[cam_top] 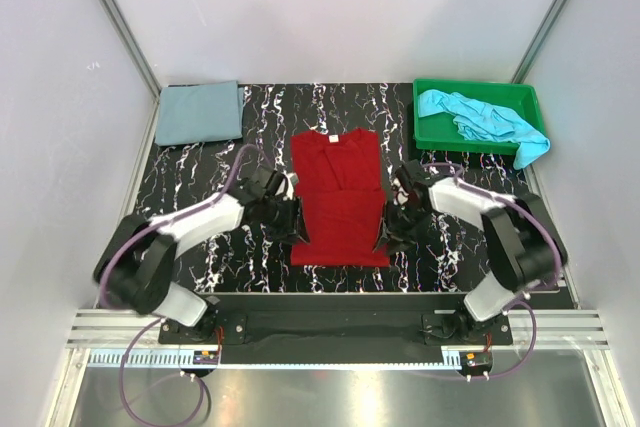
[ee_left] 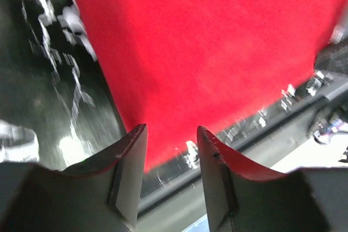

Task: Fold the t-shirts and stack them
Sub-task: Fold the tshirt

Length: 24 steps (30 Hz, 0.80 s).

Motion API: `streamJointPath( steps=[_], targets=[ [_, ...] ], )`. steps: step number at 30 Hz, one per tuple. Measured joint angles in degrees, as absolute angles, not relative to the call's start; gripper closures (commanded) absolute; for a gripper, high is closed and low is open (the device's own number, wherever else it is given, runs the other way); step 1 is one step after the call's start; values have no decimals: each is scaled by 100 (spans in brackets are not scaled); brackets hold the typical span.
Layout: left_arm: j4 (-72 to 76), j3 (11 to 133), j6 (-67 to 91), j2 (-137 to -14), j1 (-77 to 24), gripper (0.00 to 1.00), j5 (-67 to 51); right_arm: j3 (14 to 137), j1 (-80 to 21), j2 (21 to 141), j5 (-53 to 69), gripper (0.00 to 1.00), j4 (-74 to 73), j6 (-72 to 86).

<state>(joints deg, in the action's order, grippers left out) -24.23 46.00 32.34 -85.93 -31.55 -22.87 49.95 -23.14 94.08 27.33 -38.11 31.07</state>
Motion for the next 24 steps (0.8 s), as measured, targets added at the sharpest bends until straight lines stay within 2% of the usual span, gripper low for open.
streamJointPath(
  steps=[4,6,11,15,18,21,24],
  targets=[
    [-2443,4571,3494,-7754,-3295,52,-2298,5013,-2368,8527,2679,55,-3876,3162],
    [-2276,4523,3649,-7688,-3352,53,-2338,5026,-2425,8431,2814,61,-3745,3218],
    [-1645,3892,3946,-8239,-3395,57,-2399,4845,-2475,9032,2947,69,-3304,3347],
    [-1369,3693,4084,-8593,-3356,58,-2663,4449,-2447,9367,2908,70,-3249,3385],
    [-1308,3658,4073,-8556,-3369,58,-2679,4392,-2434,9273,2895,63,-3288,3387],
    [-1522,3660,3975,-8326,-3393,50,-2602,4504,-2434,9122,2716,55,-3520,3334],
    [-1955,3782,3863,-7920,-3406,48,-2593,4917,-2432,8997,2685,53,-3782,3321]
  ],
)
